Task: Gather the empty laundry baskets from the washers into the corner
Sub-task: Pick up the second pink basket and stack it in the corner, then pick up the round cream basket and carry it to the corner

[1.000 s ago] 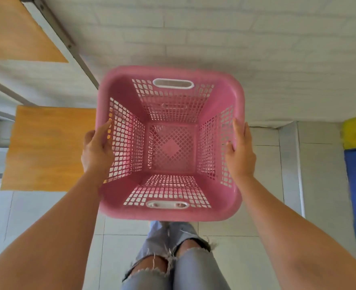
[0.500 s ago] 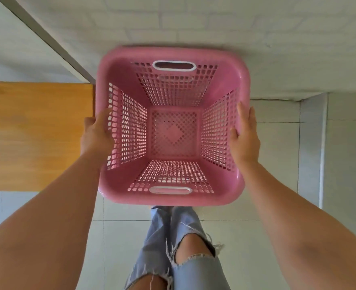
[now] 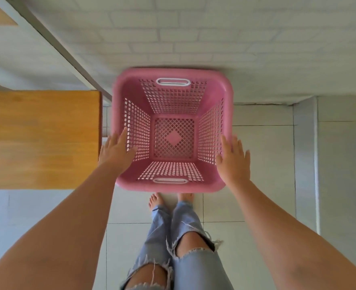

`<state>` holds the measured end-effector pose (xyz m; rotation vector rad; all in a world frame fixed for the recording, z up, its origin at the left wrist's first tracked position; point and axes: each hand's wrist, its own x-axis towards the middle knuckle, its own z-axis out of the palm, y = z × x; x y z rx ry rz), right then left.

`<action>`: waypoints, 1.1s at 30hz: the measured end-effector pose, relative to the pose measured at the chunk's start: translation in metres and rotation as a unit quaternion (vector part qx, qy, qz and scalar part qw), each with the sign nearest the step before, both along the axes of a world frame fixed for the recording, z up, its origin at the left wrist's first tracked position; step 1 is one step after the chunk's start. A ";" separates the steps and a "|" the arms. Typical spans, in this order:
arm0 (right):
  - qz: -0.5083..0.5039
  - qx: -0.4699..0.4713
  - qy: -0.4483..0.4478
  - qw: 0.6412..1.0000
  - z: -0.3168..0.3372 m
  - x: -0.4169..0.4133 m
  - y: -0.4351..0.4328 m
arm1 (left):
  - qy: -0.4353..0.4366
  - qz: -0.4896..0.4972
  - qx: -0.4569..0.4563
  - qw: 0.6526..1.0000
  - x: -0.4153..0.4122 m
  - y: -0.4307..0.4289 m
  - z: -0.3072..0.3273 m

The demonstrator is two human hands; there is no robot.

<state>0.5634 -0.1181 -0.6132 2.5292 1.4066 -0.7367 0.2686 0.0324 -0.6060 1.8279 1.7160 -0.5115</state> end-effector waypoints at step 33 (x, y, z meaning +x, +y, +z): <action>-0.419 0.107 -0.026 0.901 0.202 -0.124 -0.409 | -0.117 -0.514 0.102 0.843 0.080 -0.253 0.205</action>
